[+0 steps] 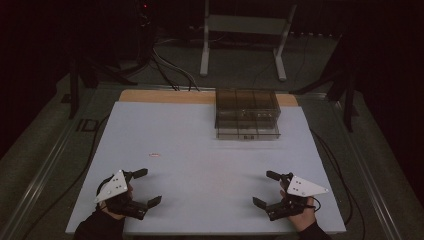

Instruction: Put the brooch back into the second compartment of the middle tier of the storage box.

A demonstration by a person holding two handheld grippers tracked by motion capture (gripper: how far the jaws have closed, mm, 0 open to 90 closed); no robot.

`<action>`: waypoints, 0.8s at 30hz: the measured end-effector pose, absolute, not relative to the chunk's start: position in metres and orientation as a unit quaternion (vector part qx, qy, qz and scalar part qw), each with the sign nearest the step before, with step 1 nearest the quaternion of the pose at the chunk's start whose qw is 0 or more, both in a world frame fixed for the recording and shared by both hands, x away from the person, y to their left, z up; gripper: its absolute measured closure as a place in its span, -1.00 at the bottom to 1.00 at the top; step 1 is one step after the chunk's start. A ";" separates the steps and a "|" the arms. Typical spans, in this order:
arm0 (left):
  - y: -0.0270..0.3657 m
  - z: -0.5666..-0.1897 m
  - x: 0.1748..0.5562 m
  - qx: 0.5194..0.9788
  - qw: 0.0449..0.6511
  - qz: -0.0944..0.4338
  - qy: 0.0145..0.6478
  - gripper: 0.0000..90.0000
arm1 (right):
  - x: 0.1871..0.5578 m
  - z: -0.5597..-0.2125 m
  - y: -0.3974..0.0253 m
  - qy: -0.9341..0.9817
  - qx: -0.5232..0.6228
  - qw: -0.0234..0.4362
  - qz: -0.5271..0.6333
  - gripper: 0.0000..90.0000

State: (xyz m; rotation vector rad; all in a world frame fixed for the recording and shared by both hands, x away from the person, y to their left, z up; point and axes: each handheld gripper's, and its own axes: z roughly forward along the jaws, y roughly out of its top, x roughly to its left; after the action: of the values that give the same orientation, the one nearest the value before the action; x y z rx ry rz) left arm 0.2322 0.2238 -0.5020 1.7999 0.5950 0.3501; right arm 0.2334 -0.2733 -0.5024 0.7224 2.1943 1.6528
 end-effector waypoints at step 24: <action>0.221 -0.492 0.230 0.782 0.563 0.128 0.234 -0.99 | 0.233 -0.499 -0.270 0.766 0.244 0.134 0.580 -1.00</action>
State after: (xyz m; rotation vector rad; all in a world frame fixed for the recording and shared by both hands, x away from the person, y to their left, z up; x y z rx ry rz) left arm 0.2297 0.2206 -0.4924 1.8409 0.5502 0.3023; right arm 0.2333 -0.2701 -0.4994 0.7085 2.2204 1.6802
